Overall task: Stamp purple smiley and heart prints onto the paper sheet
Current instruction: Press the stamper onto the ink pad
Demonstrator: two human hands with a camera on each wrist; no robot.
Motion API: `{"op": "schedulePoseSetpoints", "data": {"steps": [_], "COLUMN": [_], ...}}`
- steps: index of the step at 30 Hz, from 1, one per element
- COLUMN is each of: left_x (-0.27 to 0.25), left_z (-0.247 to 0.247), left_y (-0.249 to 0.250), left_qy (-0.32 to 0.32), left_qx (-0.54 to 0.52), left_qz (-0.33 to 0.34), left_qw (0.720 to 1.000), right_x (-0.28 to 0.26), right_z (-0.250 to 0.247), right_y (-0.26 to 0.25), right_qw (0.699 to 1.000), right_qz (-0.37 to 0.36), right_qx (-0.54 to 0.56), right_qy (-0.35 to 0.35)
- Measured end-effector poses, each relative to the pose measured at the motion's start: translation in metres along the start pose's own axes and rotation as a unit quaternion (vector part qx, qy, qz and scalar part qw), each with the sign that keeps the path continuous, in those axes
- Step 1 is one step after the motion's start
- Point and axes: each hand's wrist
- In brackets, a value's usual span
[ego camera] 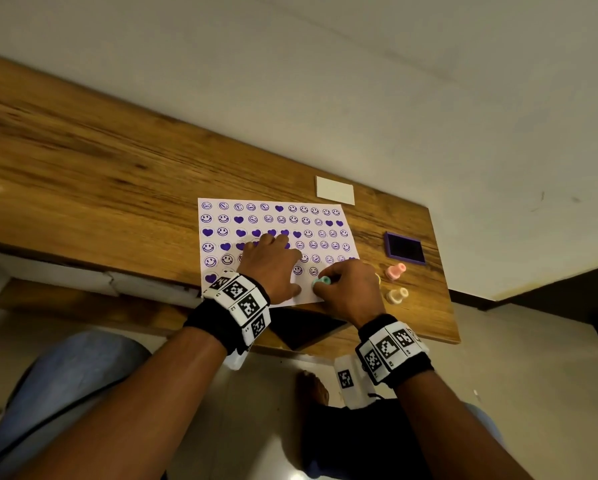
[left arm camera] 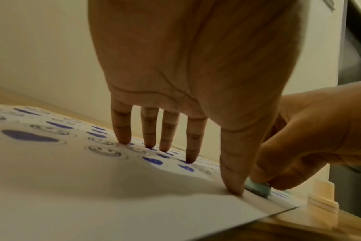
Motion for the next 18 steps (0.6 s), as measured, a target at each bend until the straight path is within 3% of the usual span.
{"op": "schedulePoseSetpoints", "data": {"steps": [7,18], "left_x": [0.000,-0.002], "left_z": [0.001,0.006], "left_y": [0.002,-0.002], "left_qy": [-0.008,0.005], "left_qx": [-0.002,-0.014], "left_qz": [0.002,0.002], "left_qw": [1.000,1.000], "right_x": [0.009,0.012], "right_z": [0.002,0.007], "right_y": [-0.009,-0.013], "right_qw": [0.995,0.992], "right_qz": [-0.033,-0.055], "right_qx": [-0.085,-0.108], "right_qy": [-0.041,-0.024]}}
Point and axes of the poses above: each hand's wrist, its own x-axis towards the middle knuckle, its own z-axis out of the palm, y = z × x, and after that the axes turned 12 degrees about y, right-handed
